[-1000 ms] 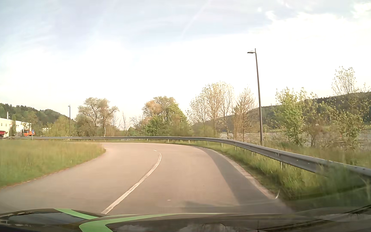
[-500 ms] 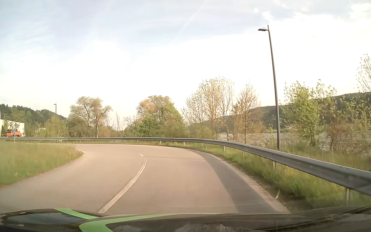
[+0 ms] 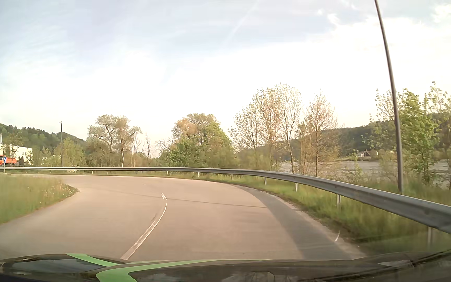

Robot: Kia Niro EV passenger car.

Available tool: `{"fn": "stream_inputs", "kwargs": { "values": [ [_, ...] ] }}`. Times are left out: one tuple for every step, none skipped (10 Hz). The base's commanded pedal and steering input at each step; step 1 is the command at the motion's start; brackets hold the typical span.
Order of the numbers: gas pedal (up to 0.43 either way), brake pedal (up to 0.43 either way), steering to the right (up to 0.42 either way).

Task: Follow the waypoints while adhering to traffic rules and regulations

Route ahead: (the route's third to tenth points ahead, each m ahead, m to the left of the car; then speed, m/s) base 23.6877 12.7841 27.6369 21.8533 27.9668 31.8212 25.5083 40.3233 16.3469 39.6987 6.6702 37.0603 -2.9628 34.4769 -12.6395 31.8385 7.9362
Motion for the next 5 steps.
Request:
{"fn": "stream_inputs", "kwargs": {
  "values": [
    [0.13, 0.0, -0.058],
    [0.13, 0.0, -0.058],
    [0.13, 0.0, -0.06],
    [0.13, 0.0, -0.064],
    [0.118, 0.0, -0.069]
  ]
}}
